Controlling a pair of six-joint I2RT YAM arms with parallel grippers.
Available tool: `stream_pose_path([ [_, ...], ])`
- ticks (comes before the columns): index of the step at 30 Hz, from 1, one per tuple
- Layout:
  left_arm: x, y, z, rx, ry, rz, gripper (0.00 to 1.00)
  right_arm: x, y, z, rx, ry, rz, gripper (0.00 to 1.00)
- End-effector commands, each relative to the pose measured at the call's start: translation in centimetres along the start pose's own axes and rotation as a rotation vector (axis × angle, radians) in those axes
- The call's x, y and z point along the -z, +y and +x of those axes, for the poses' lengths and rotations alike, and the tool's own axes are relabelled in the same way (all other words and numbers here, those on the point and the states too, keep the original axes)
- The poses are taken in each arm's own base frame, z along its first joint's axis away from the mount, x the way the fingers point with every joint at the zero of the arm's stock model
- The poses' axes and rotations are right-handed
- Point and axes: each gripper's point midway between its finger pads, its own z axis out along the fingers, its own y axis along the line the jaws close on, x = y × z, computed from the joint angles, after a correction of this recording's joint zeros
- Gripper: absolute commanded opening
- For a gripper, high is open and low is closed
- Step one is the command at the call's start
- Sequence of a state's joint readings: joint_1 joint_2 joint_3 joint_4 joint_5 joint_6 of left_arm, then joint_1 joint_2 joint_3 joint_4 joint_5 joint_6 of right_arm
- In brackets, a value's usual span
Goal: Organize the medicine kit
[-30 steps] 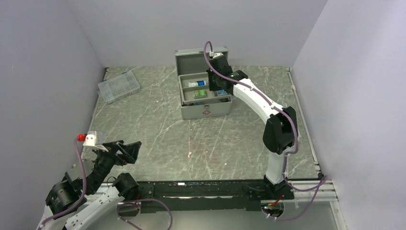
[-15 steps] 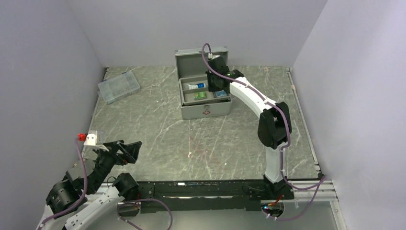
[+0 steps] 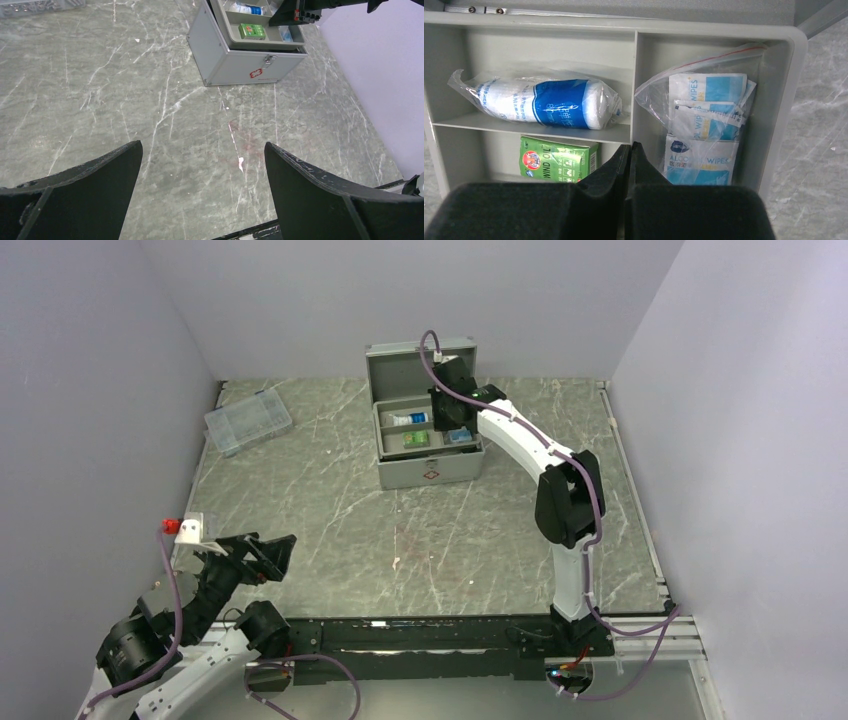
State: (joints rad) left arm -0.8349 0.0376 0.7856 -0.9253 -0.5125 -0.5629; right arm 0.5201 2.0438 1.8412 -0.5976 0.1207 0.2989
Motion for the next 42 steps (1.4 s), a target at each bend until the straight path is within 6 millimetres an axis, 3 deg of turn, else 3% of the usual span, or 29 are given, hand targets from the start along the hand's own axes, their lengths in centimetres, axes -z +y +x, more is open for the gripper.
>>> stream_pose_path([
  [1,-0.1,-0.3,-0.7,0.010,-0.020,0.001,0.99,-0.1,0.1,-1.7,-0.028,-0.040,-0.012,0.00],
  [42,0.0,-0.2,-0.8,0.014,-0.027,0.002,0.99,2.4,1.1,0.2,-0.004,0.022,-0.102,0.00],
])
